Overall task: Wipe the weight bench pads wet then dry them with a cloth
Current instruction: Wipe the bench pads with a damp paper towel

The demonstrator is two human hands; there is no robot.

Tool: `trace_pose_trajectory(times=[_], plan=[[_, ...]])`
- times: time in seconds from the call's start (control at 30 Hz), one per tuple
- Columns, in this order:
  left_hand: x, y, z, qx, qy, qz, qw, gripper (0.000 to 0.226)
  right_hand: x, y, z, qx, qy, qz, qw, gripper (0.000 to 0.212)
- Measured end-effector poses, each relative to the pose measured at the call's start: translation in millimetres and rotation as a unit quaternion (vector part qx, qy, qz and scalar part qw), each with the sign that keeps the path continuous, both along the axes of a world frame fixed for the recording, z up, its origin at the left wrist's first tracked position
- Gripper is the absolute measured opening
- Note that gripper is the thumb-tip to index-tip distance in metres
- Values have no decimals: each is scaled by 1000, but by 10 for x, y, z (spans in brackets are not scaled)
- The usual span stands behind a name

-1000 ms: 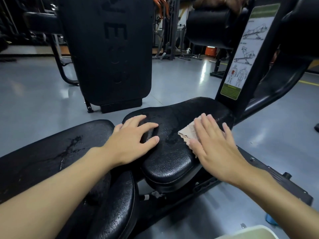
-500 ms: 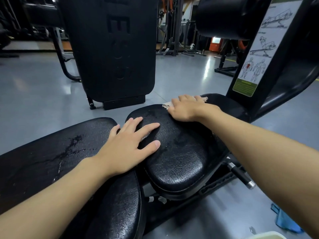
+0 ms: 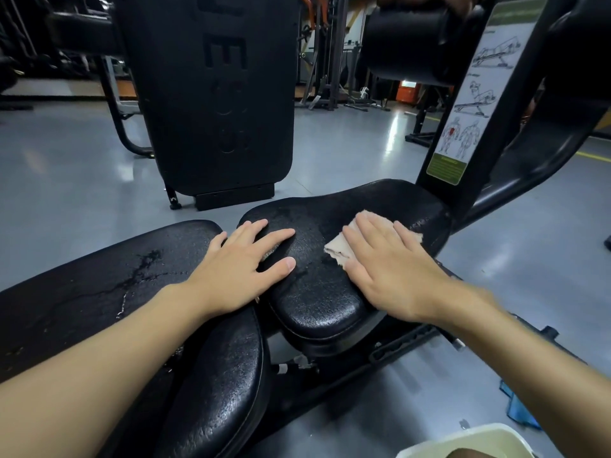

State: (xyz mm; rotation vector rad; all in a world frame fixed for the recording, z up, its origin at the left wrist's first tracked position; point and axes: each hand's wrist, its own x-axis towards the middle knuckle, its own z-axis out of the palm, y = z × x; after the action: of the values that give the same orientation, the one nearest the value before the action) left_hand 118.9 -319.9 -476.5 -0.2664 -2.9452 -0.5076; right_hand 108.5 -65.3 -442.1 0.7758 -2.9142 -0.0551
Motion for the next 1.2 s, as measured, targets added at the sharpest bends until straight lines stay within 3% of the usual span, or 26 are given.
trace_pose_trajectory(times=[0.1,0.27,0.43,0.63,0.8,1.03,1.2], plan=[[19,9,24,15,11,1,1000,73,240,133,-64,-4,-20,7,1000,85],[100,-74,57,3,9,30,1000,80,220,76,-81,-26,-5,-12,1000,79],[97,-121,-49,4,15,14,1000,82,-280,-248,39,21,-22,-28,999,63],[79,-130,-72,-1,23,13,1000,82,-1121,-851,112,46,-57,-52,996,62],[50,-160,-95,2,24,13,1000,79,-1320,-1052,181,65,-85,-66,992,63],[85,-143,-48,6,13,12,1000,78,-830,-739,21,37,-19,-6,999,62],[117,-132,-42,14,13,13,1000,77,17,-371,-49,15,30,28,999,86]])
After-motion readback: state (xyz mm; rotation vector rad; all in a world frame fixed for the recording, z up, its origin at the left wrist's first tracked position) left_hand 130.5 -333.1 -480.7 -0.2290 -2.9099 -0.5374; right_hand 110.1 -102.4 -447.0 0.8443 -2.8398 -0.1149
